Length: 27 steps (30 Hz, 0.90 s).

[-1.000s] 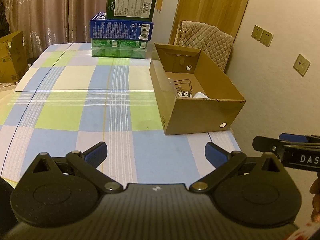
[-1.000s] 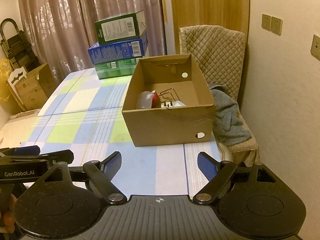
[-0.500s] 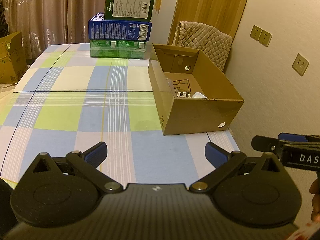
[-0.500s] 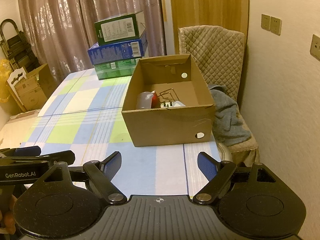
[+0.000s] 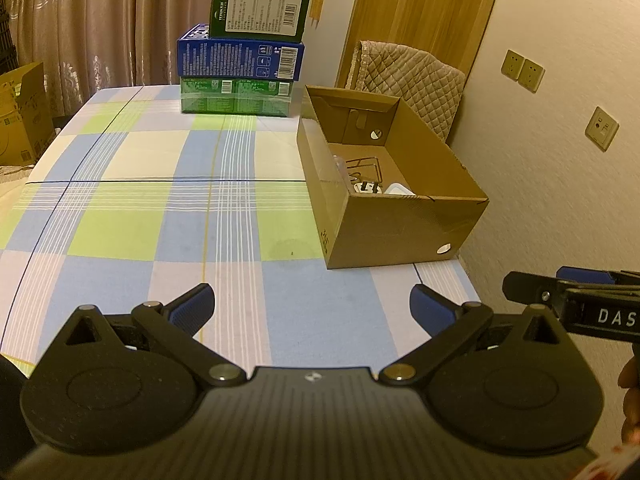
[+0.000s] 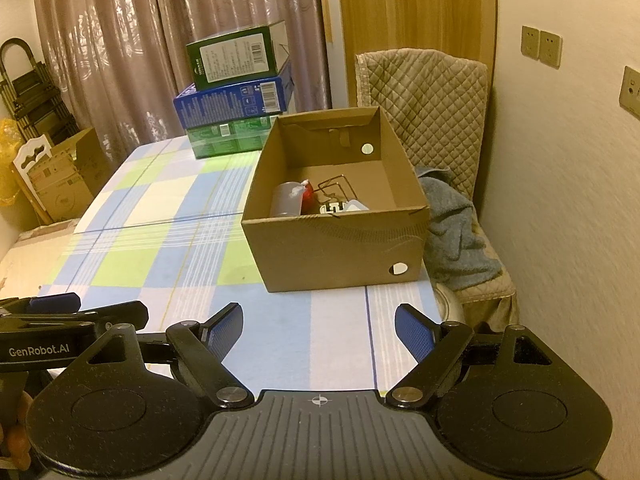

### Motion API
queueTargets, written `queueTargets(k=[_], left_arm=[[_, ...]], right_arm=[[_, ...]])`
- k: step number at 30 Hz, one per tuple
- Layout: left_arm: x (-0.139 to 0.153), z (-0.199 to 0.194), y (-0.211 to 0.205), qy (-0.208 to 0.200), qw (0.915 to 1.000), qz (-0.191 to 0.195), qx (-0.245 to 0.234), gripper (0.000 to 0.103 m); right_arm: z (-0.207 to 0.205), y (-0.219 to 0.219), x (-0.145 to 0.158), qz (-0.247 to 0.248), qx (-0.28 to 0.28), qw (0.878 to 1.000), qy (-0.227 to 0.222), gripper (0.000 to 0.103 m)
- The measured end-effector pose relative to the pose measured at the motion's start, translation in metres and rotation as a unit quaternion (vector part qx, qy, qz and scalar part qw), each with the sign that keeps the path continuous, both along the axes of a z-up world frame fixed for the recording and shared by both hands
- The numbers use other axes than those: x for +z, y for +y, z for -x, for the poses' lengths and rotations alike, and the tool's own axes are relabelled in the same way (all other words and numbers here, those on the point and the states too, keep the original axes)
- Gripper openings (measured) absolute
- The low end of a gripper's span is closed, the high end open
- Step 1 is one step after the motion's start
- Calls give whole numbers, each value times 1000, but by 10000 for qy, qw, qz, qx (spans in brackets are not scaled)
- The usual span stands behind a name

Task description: Organize rigid objects

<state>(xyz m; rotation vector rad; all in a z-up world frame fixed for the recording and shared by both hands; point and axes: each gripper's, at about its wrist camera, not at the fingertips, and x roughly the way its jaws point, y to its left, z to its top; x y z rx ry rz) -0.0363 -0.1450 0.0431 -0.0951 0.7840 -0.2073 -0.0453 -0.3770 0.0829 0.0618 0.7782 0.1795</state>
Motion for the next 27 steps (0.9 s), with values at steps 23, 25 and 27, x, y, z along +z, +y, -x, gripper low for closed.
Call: queueTargets(k=[23,25,27], left_arm=[[0,2,-3,-18,10000,3,-16,102],[0,2,-3,-16,10000,4,-19,102],[-1,2,-2,-22,10000,6,-18,102]], right_arm=[[-1,-2,0,-4,-13,10000,5,80],[-1,-3,0,-6,-17,10000,6,80],[-1,-3,0,-7,-19,10000,4,80]])
